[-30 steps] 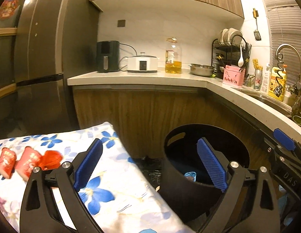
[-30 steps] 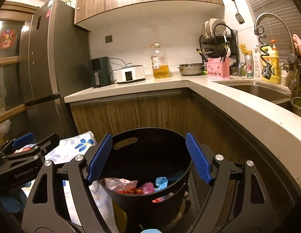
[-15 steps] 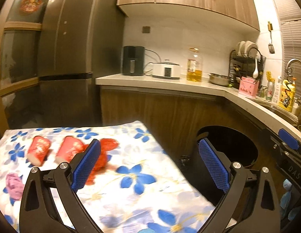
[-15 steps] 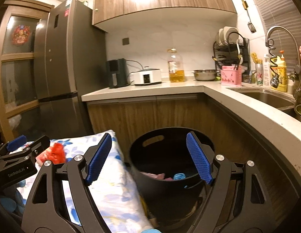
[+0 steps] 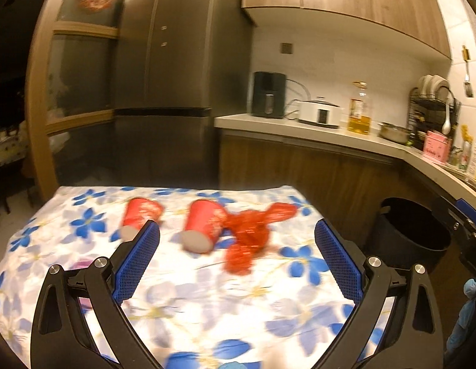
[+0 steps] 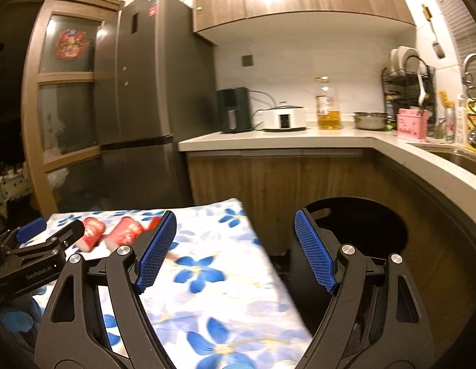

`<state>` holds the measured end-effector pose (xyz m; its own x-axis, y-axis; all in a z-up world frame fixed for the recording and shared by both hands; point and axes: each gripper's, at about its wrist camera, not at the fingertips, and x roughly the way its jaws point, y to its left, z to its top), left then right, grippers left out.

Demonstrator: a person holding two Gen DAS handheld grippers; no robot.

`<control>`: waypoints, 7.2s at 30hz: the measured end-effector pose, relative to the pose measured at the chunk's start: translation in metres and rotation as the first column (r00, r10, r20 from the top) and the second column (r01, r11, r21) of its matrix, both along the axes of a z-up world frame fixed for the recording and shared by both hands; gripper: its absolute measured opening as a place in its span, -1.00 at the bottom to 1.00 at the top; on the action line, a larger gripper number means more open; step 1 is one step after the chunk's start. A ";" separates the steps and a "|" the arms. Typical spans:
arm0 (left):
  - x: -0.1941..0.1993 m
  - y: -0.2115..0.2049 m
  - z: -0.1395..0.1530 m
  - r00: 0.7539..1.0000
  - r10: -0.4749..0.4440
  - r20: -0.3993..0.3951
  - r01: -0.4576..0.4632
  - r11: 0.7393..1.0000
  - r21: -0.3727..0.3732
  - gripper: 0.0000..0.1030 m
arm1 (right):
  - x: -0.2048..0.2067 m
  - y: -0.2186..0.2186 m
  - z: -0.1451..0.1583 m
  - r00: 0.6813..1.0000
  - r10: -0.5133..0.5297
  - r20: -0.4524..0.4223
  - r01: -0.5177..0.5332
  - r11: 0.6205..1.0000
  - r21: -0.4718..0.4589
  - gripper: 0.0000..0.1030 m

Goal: Collect trash
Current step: 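Move both tools back to the red paper cups on the table, then grasp the large red paper cup with the right tool while the left tool grasps the smaller cup, then carry both red paper cups over the black bin, then open both tools to drop the red paper cups into the bin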

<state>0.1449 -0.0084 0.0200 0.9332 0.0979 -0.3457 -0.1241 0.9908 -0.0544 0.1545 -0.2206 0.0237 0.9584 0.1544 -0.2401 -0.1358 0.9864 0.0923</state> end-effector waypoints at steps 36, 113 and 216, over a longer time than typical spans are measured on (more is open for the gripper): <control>0.019 0.167 -0.020 0.955 0.294 -0.040 -0.296 0.954 -0.049 0.87 | 0.093 0.208 -0.057 0.949 0.270 -0.162 -0.278 0.960 -0.029 0.52; 0.147 0.160 -0.087 0.939 0.186 -0.291 -0.210 0.976 -0.055 0.11 | 0.074 0.147 -0.053 0.958 0.270 -0.102 -0.262 0.962 0.079 0.00; 0.149 -0.271 -0.018 0.916 -0.399 -0.047 0.400 0.916 0.014 0.19 | 0.074 -0.184 -0.044 0.975 -0.223 0.001 0.221 0.968 0.116 0.03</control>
<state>0.2936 -0.2798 0.0017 0.8808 -0.2719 -0.3877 0.2807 0.9592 -0.0350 0.2282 -0.4046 -0.0200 0.9749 -0.0367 -0.2196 0.0832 0.9750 0.2062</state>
